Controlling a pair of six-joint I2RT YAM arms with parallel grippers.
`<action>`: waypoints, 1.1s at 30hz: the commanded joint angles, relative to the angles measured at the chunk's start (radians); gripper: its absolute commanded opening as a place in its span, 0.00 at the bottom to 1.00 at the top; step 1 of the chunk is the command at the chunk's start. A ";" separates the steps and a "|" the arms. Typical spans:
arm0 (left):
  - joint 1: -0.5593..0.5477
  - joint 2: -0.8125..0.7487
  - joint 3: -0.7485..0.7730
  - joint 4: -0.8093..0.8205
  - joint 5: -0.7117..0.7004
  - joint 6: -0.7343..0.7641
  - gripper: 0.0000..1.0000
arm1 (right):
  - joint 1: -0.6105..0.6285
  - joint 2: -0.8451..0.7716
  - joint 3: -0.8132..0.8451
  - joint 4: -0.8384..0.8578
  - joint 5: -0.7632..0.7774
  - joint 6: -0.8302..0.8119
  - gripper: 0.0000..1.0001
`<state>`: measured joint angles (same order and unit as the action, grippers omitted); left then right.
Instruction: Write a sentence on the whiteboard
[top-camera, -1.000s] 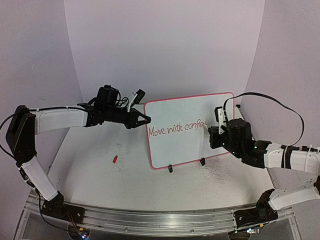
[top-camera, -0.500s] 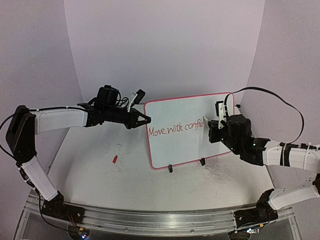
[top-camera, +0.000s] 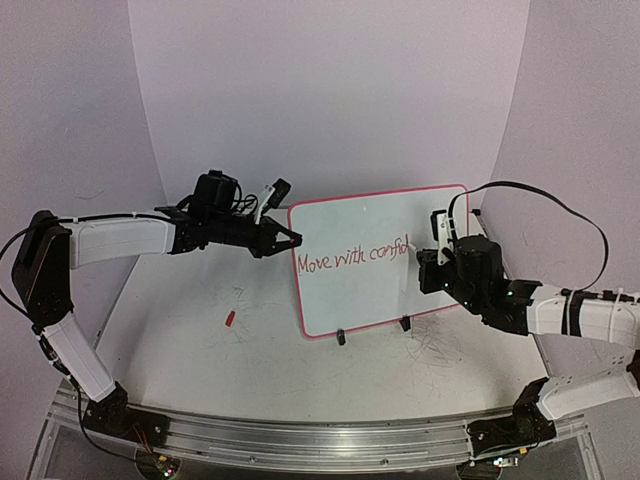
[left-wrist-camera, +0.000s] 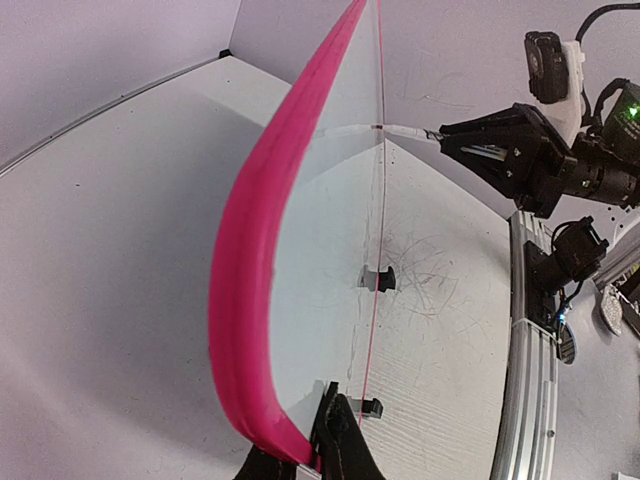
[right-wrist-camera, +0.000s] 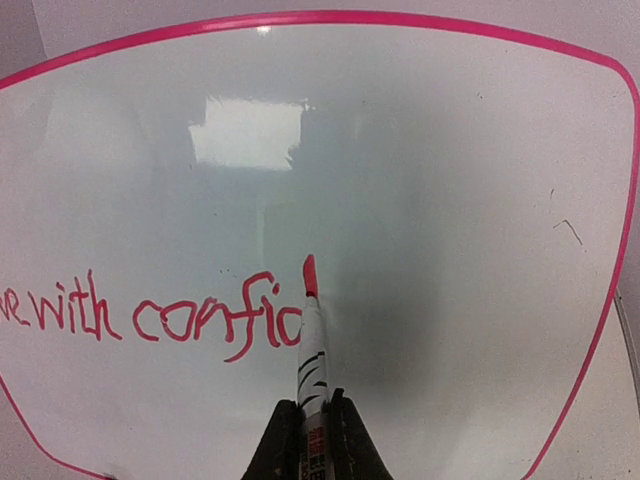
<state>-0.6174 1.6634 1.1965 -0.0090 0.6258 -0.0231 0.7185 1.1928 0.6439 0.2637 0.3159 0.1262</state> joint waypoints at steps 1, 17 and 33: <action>-0.003 0.006 0.003 -0.063 -0.169 0.135 0.00 | -0.004 -0.025 -0.025 -0.030 -0.009 0.028 0.00; -0.003 0.009 0.004 -0.065 -0.167 0.135 0.00 | -0.004 -0.013 -0.028 -0.056 -0.013 0.033 0.00; -0.003 0.007 0.003 -0.066 -0.168 0.135 0.00 | -0.012 -0.055 0.000 -0.025 -0.019 0.013 0.00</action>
<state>-0.6231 1.6634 1.1969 -0.0032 0.6254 -0.0175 0.7123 1.1157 0.6186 0.2162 0.2974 0.1476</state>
